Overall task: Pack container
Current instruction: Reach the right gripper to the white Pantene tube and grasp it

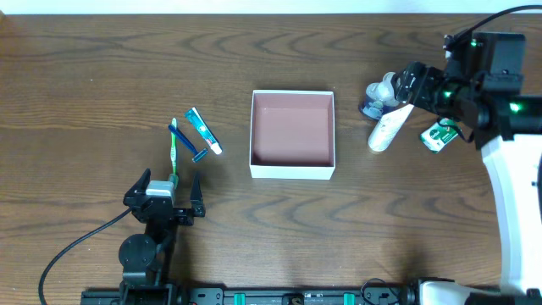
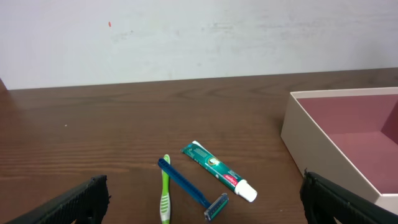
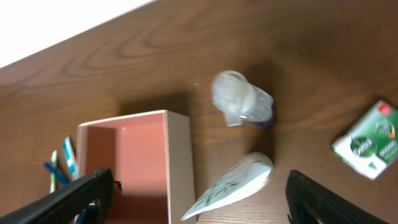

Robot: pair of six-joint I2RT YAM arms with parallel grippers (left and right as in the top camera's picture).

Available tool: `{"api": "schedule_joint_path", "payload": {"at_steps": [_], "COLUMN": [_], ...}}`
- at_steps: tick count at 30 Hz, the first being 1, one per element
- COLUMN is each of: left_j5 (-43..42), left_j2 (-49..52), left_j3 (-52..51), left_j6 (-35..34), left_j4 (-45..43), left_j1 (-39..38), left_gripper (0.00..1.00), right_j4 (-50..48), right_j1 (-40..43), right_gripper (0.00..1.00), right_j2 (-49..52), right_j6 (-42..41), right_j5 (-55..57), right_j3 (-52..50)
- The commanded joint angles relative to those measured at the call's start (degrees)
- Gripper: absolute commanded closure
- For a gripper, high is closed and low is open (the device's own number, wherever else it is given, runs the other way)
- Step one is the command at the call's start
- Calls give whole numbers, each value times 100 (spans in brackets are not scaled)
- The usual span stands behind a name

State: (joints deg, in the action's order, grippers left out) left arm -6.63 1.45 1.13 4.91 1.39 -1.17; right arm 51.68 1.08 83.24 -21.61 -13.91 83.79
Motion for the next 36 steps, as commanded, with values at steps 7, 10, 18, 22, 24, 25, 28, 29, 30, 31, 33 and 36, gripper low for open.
{"api": "schedule_joint_path", "payload": {"at_steps": [7, 10, 18, 22, 24, 25, 28, 29, 30, 31, 33, 36], "left_j5": [-61, -61, -61, -61, -61, -61, -61, -61, -59, -61, -61, -61], "left_j2": [2, 2, 2, 2, 2, 2, 2, 2, 2, 2, 2, 2], "left_j3": [-90, -90, -90, -90, -90, -90, -90, -90, -90, -90, -90, -90], "left_j6": [-2, -2, -2, -2, -2, -2, -2, -2, -2, -2, -2, -2], "left_j4": [205, 205, 205, 205, 205, 203, 205, 205, 205, 205, 205, 205], "left_j1": [28, 28, 28, 28, 28, 28, 28, 28, 28, 28, 28, 28], "left_gripper": [2, 2, 2, 2, 2, 2, 2, 2, 2, 2, 2, 2], "right_j4": [201, 275, 645, 820, 857, 855, 815, 811, 796, 787, 785, 831], "right_j1": [-42, -87, -330, -461, -520, -542, -601, -616, -632, -640, -651, -662], "right_gripper": [29, 33, 35, 38, 45, 49, 60, 64, 68, 71, 80, 99], "right_j2": [658, 787, 892, 892, 892, 894, 903, 905, 916, 920, 944, 990], "right_j6": [-713, -713, -708, -708, -710, -710, -726, -763, -774, -774, -774, -772], "right_j5": [490, 487, 494, 514, 608, 651, 706, 710, 713, 713, 713, 756], "right_j3": [90, 90, 85, 85, 85, 85, 85, 83, 83, 83, 83, 74]}}
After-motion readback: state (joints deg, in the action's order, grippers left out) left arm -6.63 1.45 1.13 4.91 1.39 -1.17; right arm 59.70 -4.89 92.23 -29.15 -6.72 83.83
